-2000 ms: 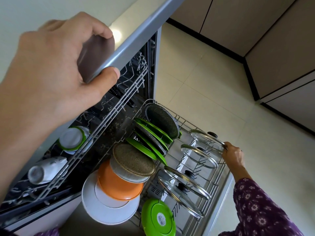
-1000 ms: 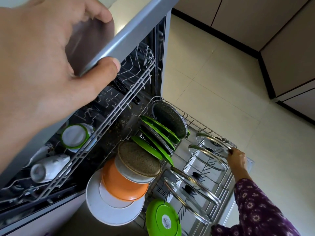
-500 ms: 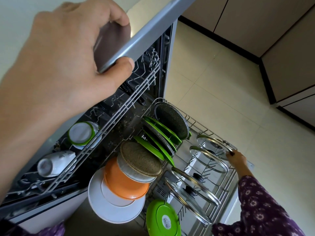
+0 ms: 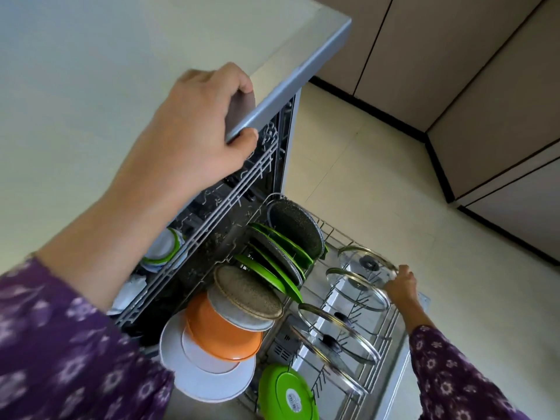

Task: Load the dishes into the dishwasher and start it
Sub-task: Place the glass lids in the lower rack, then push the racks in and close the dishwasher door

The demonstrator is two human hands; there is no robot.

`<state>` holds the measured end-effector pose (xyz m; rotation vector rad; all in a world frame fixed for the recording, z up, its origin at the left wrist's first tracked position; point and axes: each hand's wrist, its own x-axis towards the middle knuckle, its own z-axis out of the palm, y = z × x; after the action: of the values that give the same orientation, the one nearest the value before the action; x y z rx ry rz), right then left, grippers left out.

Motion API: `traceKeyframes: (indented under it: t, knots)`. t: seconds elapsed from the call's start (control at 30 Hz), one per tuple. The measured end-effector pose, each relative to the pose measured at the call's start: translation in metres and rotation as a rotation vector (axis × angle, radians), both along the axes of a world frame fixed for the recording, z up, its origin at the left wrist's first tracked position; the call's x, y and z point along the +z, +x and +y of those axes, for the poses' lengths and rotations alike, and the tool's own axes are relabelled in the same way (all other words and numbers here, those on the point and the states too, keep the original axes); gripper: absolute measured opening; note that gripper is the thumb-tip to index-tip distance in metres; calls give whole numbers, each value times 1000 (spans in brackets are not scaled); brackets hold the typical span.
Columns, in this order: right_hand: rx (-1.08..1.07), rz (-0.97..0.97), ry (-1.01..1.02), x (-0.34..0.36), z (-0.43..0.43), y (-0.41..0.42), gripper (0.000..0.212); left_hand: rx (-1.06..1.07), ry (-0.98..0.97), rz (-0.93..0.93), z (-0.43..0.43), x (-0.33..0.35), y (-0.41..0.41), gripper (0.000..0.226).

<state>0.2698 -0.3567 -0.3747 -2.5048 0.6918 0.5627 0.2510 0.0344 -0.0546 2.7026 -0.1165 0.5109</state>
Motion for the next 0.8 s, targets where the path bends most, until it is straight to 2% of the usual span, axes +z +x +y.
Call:
traceKeyframes:
  t: [0.2, 0.43, 0.63, 0.8]
  knots:
    - [112, -34, 29, 44, 37, -32, 49, -33, 17, -49, -1, -3, -2, 25]
    - [204, -96, 124, 103, 73, -112, 37, -40, 10, -88, 1, 8, -35, 20]
    - [222, -96, 96, 152, 86, -212, 32, -71, 45, -16, 0, 0, -168, 33]
    - [109, -21, 115, 174, 82, -297, 28, -27, -170, 191, -5, -27, -304, 35]
